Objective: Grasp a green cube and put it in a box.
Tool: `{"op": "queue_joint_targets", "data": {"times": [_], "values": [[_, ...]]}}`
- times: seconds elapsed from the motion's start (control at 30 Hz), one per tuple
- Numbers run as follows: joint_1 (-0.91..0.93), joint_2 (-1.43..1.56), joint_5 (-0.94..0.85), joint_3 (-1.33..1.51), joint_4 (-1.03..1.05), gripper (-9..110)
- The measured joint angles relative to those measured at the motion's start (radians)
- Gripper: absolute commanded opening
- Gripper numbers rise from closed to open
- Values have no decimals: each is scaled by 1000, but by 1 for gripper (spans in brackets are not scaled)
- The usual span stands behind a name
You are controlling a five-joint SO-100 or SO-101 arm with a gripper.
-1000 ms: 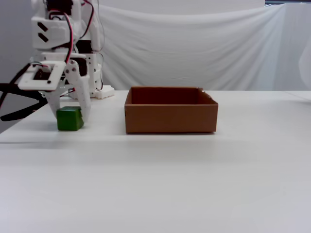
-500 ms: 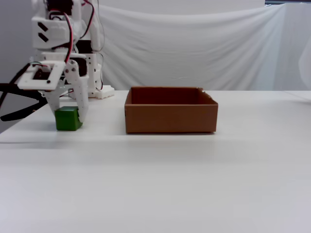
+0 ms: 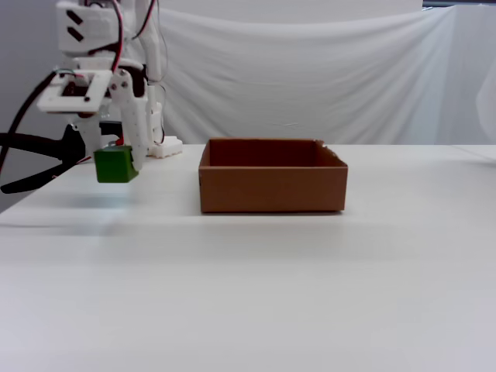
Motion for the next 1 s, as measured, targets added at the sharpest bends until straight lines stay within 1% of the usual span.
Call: {"op": "queue_joint_targets", "data": {"times": [0.2, 0.47, 0.7, 1.0], "values": [[-69, 66, 41, -8, 57, 14], [-215, 137, 100, -46, 143, 14], [-347, 140, 190, -132, 224, 14], [-482, -15, 285, -270, 259, 14]]}}
